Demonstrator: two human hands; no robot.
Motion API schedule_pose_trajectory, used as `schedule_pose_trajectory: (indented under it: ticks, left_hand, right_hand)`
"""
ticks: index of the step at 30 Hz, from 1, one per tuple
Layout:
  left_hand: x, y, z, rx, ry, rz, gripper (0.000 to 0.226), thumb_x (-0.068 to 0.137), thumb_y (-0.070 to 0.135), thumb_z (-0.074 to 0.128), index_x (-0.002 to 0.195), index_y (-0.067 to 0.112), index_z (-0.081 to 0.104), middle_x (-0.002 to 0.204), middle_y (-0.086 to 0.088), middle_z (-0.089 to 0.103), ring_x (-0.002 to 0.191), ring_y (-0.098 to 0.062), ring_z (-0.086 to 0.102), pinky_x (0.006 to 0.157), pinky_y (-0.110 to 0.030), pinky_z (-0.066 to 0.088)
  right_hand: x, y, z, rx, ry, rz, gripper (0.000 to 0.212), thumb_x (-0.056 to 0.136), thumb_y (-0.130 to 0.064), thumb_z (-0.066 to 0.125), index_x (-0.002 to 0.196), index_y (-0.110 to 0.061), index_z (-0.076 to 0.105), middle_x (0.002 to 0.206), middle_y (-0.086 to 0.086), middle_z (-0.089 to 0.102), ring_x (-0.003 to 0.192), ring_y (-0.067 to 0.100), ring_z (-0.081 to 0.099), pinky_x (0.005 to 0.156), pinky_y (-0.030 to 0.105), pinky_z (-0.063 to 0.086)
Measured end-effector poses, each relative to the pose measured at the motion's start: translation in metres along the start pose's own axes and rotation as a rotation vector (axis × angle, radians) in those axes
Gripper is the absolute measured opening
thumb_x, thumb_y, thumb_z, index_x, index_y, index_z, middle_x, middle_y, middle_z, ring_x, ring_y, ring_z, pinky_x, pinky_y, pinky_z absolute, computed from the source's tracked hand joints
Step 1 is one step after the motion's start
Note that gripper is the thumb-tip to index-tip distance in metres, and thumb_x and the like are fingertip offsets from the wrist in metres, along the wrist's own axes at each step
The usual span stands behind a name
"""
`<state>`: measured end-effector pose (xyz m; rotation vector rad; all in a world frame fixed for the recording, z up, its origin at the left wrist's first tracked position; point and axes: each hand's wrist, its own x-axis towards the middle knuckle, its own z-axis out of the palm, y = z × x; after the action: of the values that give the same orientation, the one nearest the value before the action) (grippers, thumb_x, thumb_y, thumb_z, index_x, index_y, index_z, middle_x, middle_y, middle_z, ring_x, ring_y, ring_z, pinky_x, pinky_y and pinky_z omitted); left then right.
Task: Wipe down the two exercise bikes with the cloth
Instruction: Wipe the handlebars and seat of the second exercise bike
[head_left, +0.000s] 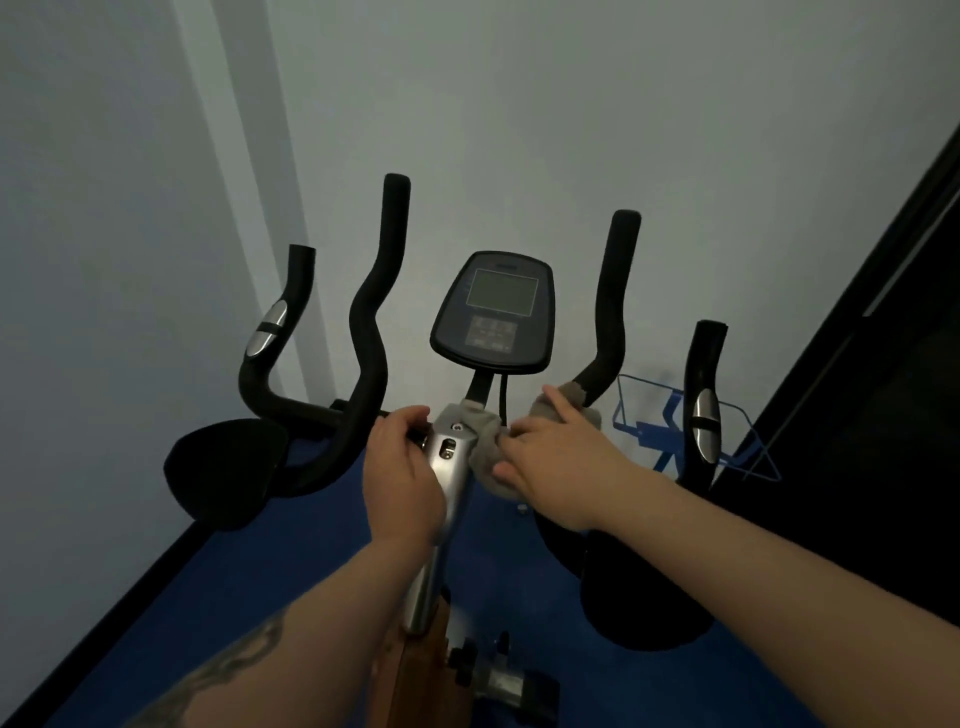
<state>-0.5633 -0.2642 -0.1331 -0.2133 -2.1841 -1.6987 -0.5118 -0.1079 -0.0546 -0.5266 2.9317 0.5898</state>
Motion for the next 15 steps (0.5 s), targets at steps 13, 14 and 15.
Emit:
schedule_pose_trajectory:
  ticks: [13,14,15]
  left_hand:
    - [-0.004,0.002,-0.002,0.035,0.032,0.068,0.034,0.086,-0.012,0.04,0.099,0.008,0.065,0.106,-0.005,0.062,0.097,-0.017,0.058,0.086,-0.031,0.048]
    - [-0.004,0.002,-0.001,0.041,0.035,0.077,0.034,0.085,-0.012,0.041,0.099,0.008,0.065,0.105,-0.004,0.062,0.098,-0.018,0.058,0.086,-0.033,0.049]
    - [-0.004,0.002,-0.001,0.051,0.039,0.084,0.034,0.085,-0.012,0.041,0.098,0.008,0.065,0.104,-0.003,0.062,0.098,-0.018,0.058,0.085,-0.034,0.049]
  right_hand:
    - [0.004,-0.031,0.001,-0.053,-0.051,0.237,0.056,0.092,-0.037,0.05,0.142,-0.013,0.036,0.137,0.004,0.051,0.129,0.025,0.041,0.116,0.052,0.0]
    - [0.005,-0.031,0.0,-0.041,-0.044,0.242,0.052,0.092,-0.036,0.05,0.138,-0.014,0.039,0.132,0.003,0.054,0.126,0.025,0.044,0.115,0.053,-0.001]
    - [0.007,-0.029,-0.002,-0.031,-0.054,0.244,0.046,0.092,-0.035,0.05,0.132,-0.015,0.043,0.124,0.002,0.058,0.121,0.026,0.047,0.115,0.055,-0.002]
